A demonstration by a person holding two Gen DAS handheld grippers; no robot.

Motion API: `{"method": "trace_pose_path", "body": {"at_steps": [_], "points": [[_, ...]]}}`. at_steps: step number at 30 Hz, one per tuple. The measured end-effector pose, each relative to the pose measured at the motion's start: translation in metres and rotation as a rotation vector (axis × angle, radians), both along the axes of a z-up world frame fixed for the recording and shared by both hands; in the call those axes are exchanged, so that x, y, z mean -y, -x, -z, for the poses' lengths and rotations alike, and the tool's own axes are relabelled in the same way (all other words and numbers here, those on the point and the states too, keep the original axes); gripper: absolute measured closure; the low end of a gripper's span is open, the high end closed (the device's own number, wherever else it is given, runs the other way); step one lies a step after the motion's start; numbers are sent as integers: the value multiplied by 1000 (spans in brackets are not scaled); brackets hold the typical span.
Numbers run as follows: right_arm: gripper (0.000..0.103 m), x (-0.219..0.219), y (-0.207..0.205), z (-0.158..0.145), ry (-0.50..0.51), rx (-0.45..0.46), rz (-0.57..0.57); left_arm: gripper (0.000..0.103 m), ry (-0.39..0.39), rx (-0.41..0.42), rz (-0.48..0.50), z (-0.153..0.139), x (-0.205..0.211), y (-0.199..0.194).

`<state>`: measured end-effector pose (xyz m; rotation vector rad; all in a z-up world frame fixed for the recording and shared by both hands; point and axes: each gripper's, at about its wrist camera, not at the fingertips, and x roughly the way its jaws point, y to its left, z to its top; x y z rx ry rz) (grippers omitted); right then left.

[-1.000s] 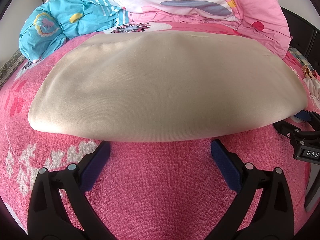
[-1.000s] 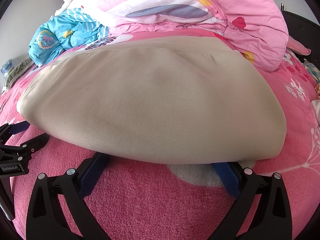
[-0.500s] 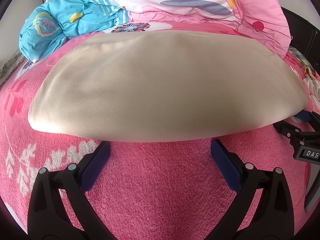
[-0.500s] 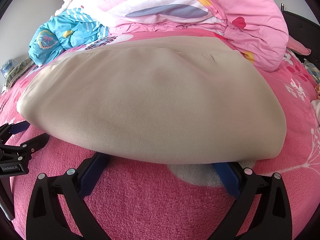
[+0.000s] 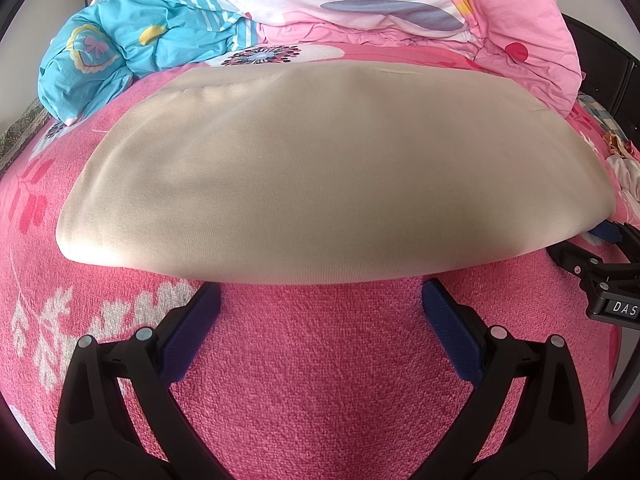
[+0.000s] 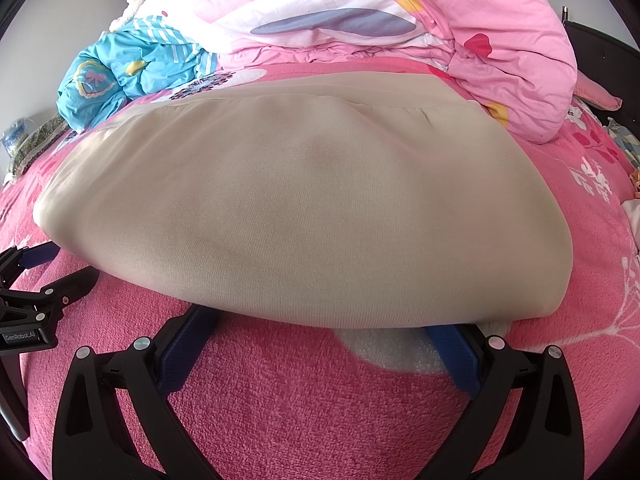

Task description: Fold large clothes

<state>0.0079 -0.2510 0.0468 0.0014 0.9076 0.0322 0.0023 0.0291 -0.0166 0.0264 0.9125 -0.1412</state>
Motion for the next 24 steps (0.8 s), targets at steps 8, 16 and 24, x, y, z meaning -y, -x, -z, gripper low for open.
{"method": "trace_pose_path", "body": {"at_steps": [8,16,24], "points": [[6,0,0,0,0,-1,0,6,0,0,0,0,-1,2],[6,0,0,0,0,0,0,6,0,0,0,0,0,-1],[6,0,0,0,0,-1,0,6,0,0,0,0,0,0]]}}
